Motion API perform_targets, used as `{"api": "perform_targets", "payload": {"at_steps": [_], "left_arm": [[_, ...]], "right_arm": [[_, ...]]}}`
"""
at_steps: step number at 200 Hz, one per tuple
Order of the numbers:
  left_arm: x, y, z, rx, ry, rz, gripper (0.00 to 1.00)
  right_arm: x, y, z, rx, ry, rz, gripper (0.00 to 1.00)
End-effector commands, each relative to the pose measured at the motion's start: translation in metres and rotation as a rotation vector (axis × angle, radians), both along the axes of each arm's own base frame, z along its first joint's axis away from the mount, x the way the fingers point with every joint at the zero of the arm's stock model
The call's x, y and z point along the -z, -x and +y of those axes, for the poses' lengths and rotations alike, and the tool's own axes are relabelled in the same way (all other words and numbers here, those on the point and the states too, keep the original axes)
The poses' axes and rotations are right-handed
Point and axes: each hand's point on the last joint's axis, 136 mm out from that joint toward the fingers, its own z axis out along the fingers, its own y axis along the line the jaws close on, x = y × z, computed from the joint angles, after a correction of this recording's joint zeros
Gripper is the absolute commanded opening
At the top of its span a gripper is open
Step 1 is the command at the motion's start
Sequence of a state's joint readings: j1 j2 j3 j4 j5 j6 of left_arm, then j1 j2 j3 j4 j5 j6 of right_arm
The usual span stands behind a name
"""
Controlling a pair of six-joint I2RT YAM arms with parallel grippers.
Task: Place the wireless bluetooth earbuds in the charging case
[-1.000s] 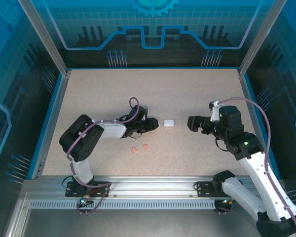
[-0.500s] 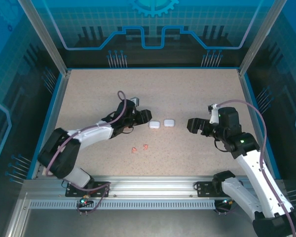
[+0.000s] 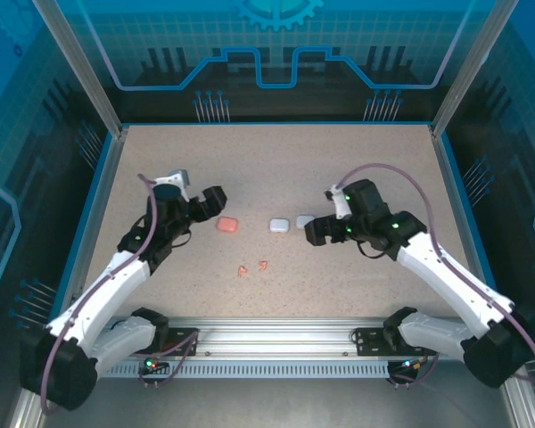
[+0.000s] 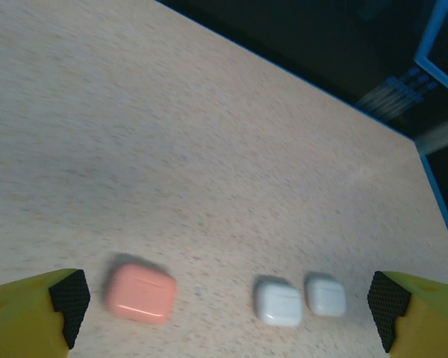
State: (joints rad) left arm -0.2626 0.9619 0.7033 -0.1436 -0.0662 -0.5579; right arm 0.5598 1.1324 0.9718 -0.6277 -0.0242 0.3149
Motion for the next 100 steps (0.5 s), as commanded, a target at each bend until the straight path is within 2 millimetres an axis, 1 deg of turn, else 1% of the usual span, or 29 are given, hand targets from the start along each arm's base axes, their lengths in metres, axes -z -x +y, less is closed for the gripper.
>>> {"api": "perform_targets", "payload": {"at_steps": [1, 26, 39, 46, 47, 50, 52, 54, 55, 63, 64, 66, 68, 69, 78, 80, 84, 100], "left_arm": [[0.018, 0.018, 0.028, -0.035, -0.011, 0.100, 0.99], [0.011, 0.022, 0.053, -0.081, 0.066, 0.097, 0.99], [0.010, 0.023, 0.068, -0.125, 0.122, 0.107, 0.99], [0.010, 0.024, 0.076, -0.150, 0.151, 0.115, 0.99], [0.010, 0.024, 0.077, -0.153, 0.155, 0.116, 0.99], [0.010, 0.024, 0.080, -0.162, 0.167, 0.119, 0.99], [0.010, 0.024, 0.082, -0.169, 0.176, 0.121, 0.99], [0.010, 0.024, 0.084, -0.174, 0.184, 0.124, 0.99], [0.011, 0.024, 0.086, -0.179, 0.188, 0.125, 0.99], [0.012, 0.025, 0.094, -0.201, 0.221, 0.135, 0.99], [0.012, 0.025, 0.094, -0.202, 0.225, 0.135, 0.99], [0.013, 0.025, 0.096, -0.206, 0.234, 0.139, 0.99], [0.013, 0.025, 0.098, -0.211, 0.242, 0.141, 0.99], [0.013, 0.025, 0.099, -0.214, 0.246, 0.142, 0.99], [0.015, 0.026, 0.106, -0.228, 0.278, 0.152, 0.99], [0.015, 0.026, 0.108, -0.231, 0.283, 0.151, 0.99], [0.015, 0.027, 0.111, -0.237, 0.293, 0.153, 0.99], [0.016, 0.027, 0.121, -0.250, 0.320, 0.154, 0.99]], "right_arm": [[-0.010, -0.017, 0.030, -0.143, 0.079, -0.101, 0.96], [0.002, -0.026, 0.066, -0.303, 0.189, -0.076, 0.96], [0.009, -0.033, 0.083, -0.364, 0.244, -0.053, 0.92], [0.010, -0.039, 0.093, -0.387, 0.257, -0.048, 0.91], [0.014, -0.038, 0.093, -0.392, 0.263, -0.037, 0.91], [0.012, -0.041, 0.099, -0.403, 0.262, -0.041, 0.90], [0.016, -0.040, 0.100, -0.412, 0.270, -0.028, 0.89], [0.015, -0.043, 0.104, -0.420, 0.269, -0.033, 0.89], [0.018, -0.042, 0.104, -0.425, 0.275, -0.025, 0.88], [0.020, -0.047, 0.116, -0.454, 0.288, -0.026, 0.86], [0.023, -0.046, 0.116, -0.458, 0.294, -0.019, 0.86], [0.021, -0.048, 0.120, -0.466, 0.293, -0.028, 0.86], [0.025, -0.047, 0.122, -0.477, 0.303, -0.018, 0.85], [0.022, -0.049, 0.124, -0.480, 0.299, -0.027, 0.85], [0.027, -0.053, 0.135, -0.513, 0.328, -0.030, 0.82], [0.032, -0.052, 0.137, -0.521, 0.340, -0.021, 0.81], [0.031, -0.054, 0.142, -0.534, 0.346, -0.028, 0.79], [0.041, -0.059, 0.161, -0.594, 0.379, -0.024, 0.76]]}}
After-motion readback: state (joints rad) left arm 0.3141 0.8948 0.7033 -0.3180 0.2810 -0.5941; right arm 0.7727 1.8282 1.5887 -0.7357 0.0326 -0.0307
